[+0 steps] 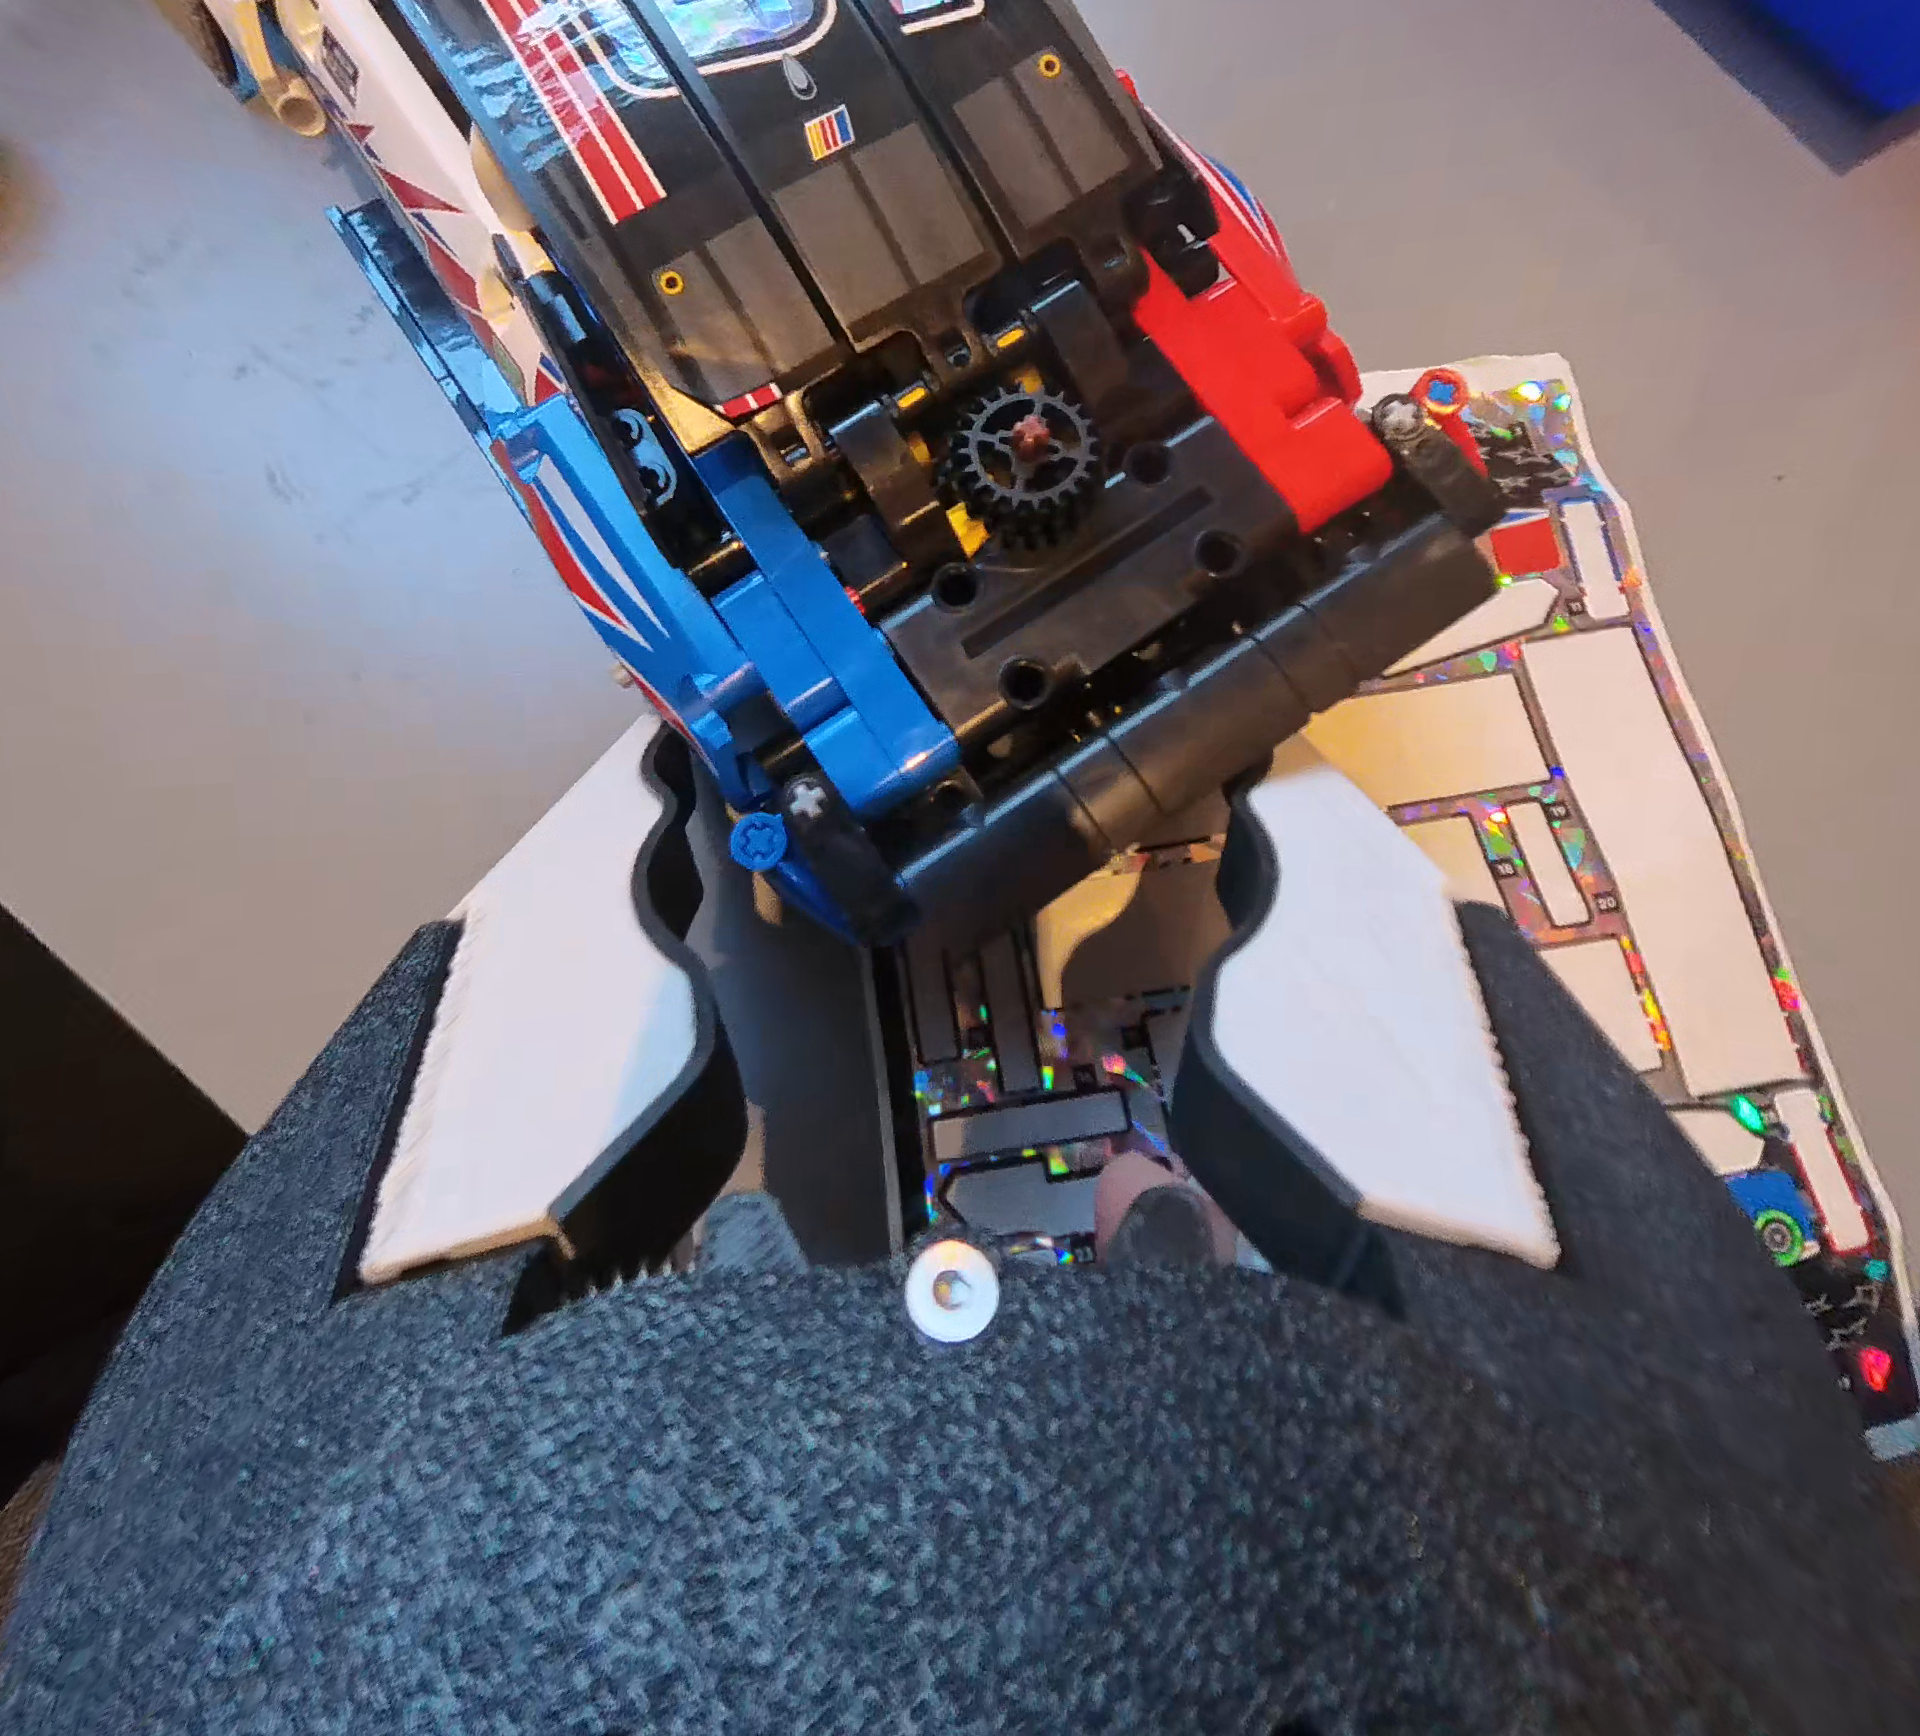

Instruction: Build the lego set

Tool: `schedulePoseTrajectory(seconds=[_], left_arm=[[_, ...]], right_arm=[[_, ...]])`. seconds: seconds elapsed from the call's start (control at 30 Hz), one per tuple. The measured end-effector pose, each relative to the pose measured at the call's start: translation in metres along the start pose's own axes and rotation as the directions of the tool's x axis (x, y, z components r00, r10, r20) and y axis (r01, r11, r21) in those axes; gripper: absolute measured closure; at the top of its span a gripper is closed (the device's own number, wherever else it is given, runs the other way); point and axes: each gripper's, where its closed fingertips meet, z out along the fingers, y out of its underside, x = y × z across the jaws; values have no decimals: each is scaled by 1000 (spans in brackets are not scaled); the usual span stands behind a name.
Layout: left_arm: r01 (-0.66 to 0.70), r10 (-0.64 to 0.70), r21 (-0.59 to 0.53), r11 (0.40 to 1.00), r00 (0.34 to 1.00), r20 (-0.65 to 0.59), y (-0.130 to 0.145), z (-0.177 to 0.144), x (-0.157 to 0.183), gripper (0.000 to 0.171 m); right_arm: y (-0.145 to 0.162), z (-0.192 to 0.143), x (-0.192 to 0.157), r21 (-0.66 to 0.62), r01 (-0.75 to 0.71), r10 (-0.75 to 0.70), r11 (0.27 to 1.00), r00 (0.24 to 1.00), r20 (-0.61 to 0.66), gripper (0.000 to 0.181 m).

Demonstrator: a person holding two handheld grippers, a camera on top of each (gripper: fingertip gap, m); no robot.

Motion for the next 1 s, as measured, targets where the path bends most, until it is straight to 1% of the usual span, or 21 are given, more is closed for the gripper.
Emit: schedulePoseTrajectory(seconds=[0.13, 0.27, 0.37, 0.47, 0.6, 0.73, 0.87, 0.93, 1.0], left_arm=[[3, -3, -2, 1000, 1000, 25, 3, -5, 7, 31], [20, -22, 37, 999, 999, 45, 4, -22, 11, 31], [24, -27, 36, 999, 996, 89, 11, -44, 14, 31], [56, -61, 39, 998, 988, 144, 29, -74, 18, 31], [138, -142, 35, 990, 960, 240, 74, -118, 23, 31], [265, -269, 57, 963, 908, 321, 135, -160, 38, 31], [406, -404, 86, 910, 820, 406, 192, -193, 64, 32], [475, -474, 115, 872, 766, 433, 214, -203, 76, 32], [538, -532, 129, 833, 714, 455, 231, -205, 86, 32]], right_arm=[[-4, 0, -4, -2, 9, -9, 1000, 999, -36, 79], [-20, -3, -10, 16, 25, -24, 1000, 998, -52, 79], [-40, -6, -17, 24, 63, -61, 998, 997, -57, 79], [-73, -2, -30, 41, 121, -119, 992, 992, -46, 79], [-128, 23, -53, 46, 233, -233, 971, 972, -4, 79], [-188, 66, -88, 71, 349, -354, 934, 932, 77, 78], [-234, 118, -131, 109, 454, -467, 884, 863, 196, 78], [-250, 144, -149, 118, 495, -508, 861, 820, 264, 78], [-261, 168, -163, 127, 533, -543, 837, 774, 325, 78]])
